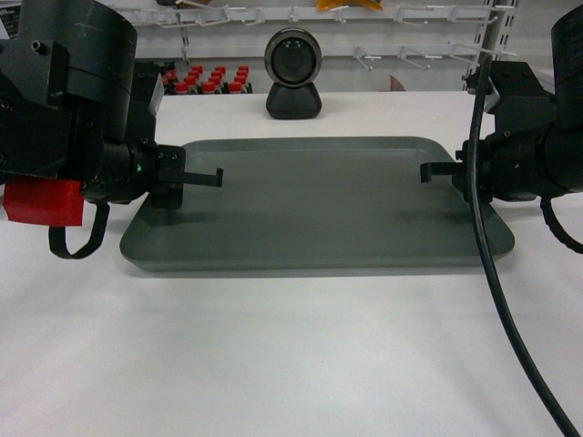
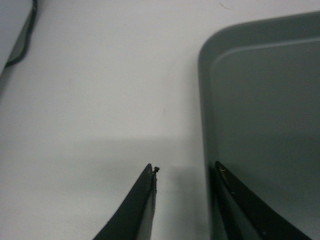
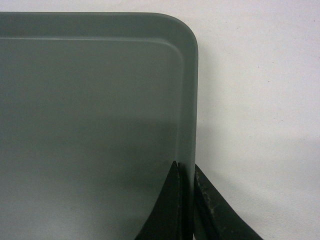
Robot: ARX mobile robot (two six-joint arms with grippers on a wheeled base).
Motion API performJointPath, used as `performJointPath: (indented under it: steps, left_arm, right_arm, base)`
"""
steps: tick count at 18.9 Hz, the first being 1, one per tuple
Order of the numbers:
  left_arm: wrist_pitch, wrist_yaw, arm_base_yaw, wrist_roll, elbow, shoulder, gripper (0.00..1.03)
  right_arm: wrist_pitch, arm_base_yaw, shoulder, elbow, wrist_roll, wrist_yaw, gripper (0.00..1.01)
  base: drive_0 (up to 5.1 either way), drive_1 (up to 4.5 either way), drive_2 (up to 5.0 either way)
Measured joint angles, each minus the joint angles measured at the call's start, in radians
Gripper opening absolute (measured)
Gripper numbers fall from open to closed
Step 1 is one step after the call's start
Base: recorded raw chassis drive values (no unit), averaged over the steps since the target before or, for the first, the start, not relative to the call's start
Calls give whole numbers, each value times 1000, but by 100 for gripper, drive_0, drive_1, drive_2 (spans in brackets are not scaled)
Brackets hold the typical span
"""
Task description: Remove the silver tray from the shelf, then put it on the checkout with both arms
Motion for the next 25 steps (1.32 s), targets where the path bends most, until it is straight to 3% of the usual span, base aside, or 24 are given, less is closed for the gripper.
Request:
performJointPath:
  steps: [3,6,9,10,12,13,16,19,25]
  left_arm:
    - [5,-14,8,1,8,0,58]
    - [18,-20,8,1,8,0,76]
    - [53,-15,7,0,8,-2,97]
    - [68,-9,4,0,8,-17,99]
    - [88,4,1,-3,-2,-55,98]
    - [100,11,0,-6,-17,-100,98]
    - [146,27,0,-67,-87,-269,98]
    - [217,43,14,-135,-212,-407,98]
    - [253,17,55,-143,-360,-590,98]
  right_arm:
    - [23,-3,0,-3,-73,15,29]
    - [32,-8,0,-5,-90,15,47]
    - [32,-8,-15,-17,-85,5,69]
    - [36,-8,-39,-30,-72,-16,80]
    - [58,-8,-77,-49,-51,-51,93]
    - [86,-12,-110,-64,-19,-82,100]
    - [176,-38,-235,-139,85,-132,98]
    - [293,-68,-380,-278,147,-131,98]
    - [381,-92,-623,-486,212,-114,98]
  base:
    - [0,0,0]
    - [0,0,0]
    - [0,0,0]
    - [0,0,0]
    - [0,0,0]
    - [0,0,0]
    - [0,0,0]
    - [0,0,0]
    - [0,0,0]
